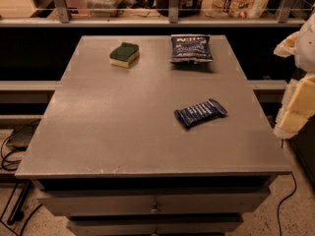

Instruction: Pick blue chip bag

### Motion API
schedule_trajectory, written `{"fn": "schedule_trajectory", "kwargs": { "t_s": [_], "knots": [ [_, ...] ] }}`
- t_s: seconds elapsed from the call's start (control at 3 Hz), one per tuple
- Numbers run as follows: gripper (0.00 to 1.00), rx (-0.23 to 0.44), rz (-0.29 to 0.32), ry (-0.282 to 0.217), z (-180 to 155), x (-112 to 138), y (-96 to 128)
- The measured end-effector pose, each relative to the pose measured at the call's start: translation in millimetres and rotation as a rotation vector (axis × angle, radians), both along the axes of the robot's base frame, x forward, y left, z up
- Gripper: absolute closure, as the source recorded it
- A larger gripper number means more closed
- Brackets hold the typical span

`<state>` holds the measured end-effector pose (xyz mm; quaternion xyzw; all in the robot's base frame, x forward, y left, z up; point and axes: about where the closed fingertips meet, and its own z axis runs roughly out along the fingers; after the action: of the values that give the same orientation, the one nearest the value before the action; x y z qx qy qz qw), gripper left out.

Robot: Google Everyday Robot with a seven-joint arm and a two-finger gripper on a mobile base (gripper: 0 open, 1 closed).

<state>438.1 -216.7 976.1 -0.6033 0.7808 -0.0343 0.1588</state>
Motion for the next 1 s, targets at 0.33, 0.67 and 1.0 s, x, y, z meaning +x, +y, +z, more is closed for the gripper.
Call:
{"fn": "schedule_trajectory", "kwargs": {
  "t_s": [0.33,0.67,1.0],
  "knots": [
    [0.0,0.0,0.0,0.0,0,0,0],
    [0.0,0.014,0.004,-0.011,1,2,1],
    [0.0,0.087,0.0,-0.058,1,17,5]
  ]
}}
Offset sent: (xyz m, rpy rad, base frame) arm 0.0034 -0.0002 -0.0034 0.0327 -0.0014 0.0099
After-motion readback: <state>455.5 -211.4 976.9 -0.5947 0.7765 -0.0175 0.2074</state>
